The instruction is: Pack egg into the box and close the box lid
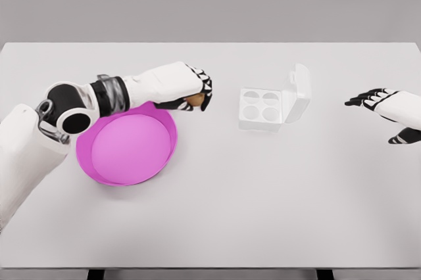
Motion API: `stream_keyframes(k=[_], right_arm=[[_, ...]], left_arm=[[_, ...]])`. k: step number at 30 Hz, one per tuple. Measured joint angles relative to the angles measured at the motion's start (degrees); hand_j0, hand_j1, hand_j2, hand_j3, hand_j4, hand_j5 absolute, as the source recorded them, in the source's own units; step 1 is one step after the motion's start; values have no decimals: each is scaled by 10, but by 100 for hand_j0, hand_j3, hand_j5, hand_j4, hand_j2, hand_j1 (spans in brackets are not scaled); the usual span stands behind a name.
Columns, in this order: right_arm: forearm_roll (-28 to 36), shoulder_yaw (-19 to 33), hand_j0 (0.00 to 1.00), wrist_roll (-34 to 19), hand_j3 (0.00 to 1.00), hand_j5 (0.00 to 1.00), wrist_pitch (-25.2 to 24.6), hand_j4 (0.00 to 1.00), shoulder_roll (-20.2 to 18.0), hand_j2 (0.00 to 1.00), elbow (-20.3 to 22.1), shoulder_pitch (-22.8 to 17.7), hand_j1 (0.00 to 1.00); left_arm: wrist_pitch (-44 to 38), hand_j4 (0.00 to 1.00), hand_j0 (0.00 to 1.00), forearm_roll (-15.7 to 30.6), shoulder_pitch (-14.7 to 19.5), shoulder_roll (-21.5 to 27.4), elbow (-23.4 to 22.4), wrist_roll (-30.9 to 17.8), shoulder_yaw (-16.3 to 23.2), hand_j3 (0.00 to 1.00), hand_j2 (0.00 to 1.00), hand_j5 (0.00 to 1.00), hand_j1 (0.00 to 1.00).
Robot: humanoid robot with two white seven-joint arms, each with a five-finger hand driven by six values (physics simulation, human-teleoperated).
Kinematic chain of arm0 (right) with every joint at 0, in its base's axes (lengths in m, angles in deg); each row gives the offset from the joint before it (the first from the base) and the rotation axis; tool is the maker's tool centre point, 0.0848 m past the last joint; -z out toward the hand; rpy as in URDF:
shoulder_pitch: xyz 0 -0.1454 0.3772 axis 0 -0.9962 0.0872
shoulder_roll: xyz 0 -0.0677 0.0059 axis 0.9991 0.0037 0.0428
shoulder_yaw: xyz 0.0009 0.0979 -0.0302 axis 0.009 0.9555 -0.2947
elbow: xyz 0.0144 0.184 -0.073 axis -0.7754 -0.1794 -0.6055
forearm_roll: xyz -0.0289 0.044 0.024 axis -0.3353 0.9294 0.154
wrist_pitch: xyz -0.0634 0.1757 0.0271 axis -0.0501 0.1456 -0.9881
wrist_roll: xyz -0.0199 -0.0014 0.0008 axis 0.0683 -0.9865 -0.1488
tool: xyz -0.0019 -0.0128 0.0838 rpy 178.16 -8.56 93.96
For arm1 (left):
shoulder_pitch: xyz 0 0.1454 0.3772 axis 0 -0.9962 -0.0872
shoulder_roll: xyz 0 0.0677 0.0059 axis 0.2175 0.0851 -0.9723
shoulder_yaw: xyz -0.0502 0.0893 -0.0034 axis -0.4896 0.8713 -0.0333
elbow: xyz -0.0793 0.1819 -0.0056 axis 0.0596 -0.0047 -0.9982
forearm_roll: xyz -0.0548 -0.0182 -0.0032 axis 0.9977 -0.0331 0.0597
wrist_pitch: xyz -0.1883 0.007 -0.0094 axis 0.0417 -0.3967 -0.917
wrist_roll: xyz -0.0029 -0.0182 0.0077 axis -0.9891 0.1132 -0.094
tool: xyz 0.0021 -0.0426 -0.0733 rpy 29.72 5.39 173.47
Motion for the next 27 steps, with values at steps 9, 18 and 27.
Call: stream_keyframes(k=[9, 18, 27], right_arm=[[0, 0, 100, 0, 100, 100, 0, 100, 0, 100, -2, -1, 100], [0, 0, 100, 0, 100, 100, 0, 100, 0, 100, -3, -1, 100], [0, -1, 100, 0, 100, 100, 0, 100, 0, 100, -3, -1, 100]], left_arm=[[1, 31, 31, -36, 13, -63, -56, 0, 5, 31, 31, 31, 31], [1, 31, 31, -75, 21, -124, -106, 0, 6, 31, 31, 31, 31], [0, 30, 30, -91, 43, -175, -161, 0, 4, 30, 30, 30, 30]])
